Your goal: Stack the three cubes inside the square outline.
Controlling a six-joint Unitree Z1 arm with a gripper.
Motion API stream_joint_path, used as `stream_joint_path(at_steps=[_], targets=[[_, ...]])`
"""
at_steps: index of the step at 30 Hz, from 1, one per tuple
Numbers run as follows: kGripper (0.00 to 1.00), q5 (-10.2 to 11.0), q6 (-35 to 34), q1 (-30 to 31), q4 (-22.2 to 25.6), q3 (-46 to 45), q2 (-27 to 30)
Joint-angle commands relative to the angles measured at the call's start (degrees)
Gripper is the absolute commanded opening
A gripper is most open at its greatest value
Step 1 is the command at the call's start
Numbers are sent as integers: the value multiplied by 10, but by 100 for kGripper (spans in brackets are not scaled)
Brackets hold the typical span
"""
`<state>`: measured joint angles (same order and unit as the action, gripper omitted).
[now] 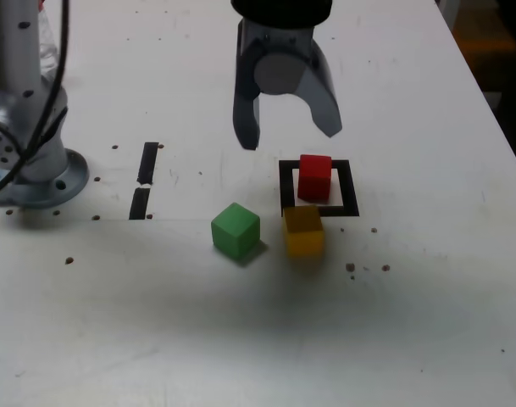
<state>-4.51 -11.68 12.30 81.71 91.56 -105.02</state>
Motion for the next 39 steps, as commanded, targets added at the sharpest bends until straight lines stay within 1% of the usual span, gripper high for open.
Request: stream_joint_path(at_steps=[1,5,9,14,24,39], targets=[[75,-11,-29,21,5,7,5],[75,-26,-62,46,4,9,2],[75,-35,-74,57,0,12,-12],[75,-38,-77,58,-10,13,-30],[76,-46,-79,69,-65,11,-68],[76,-51,-82,72,-99,-16,-99]])
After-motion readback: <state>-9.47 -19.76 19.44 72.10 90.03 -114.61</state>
